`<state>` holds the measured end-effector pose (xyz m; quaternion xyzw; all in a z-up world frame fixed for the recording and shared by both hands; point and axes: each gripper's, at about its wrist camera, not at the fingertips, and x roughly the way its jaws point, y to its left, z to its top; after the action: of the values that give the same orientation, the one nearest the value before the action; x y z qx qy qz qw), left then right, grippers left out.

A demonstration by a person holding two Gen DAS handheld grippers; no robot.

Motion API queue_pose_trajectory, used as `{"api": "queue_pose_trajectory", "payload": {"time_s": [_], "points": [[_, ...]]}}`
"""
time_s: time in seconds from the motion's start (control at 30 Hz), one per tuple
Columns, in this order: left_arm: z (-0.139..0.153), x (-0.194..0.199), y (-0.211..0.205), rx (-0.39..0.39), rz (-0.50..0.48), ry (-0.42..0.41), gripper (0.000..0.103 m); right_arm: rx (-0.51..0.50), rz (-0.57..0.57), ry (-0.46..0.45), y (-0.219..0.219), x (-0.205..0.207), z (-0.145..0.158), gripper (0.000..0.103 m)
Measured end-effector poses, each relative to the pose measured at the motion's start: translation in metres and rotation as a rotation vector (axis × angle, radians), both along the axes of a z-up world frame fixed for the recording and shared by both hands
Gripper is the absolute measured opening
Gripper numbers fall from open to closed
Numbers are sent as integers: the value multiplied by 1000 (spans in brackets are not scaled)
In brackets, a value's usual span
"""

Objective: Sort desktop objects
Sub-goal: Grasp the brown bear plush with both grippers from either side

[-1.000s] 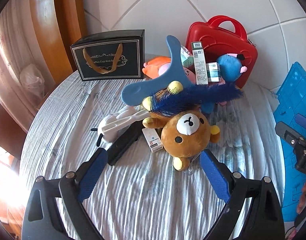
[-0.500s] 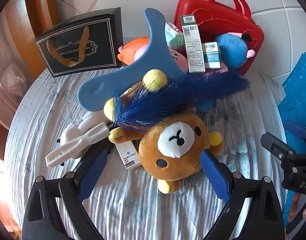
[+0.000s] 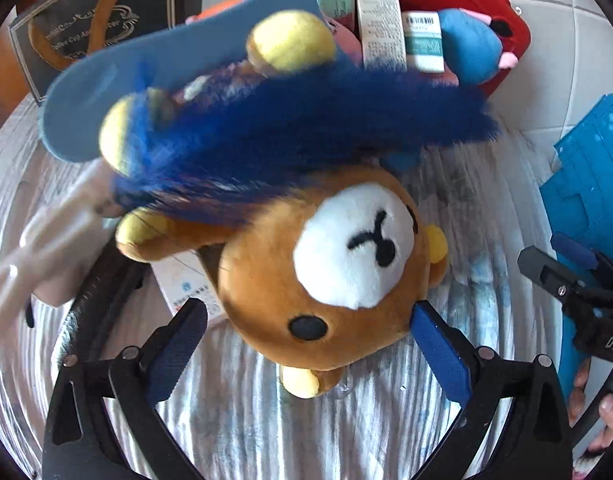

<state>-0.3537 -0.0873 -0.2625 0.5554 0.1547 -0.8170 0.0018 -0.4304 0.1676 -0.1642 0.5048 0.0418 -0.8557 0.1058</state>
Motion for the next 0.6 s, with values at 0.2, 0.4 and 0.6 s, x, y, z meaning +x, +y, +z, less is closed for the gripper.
{"api": "queue_pose_trajectory", "payload": {"time_s": [0.2,0.4,0.6], "points": [[13,-24,54,160,-93,48,92,25,-91,29,37,12,10,103],[60,-23,100,-48,-214,140,84,33,-230,54,83,26,30,103],[48,7,46,-203,-108,68,84,-33,-153,8,60,28,20,103]]}}
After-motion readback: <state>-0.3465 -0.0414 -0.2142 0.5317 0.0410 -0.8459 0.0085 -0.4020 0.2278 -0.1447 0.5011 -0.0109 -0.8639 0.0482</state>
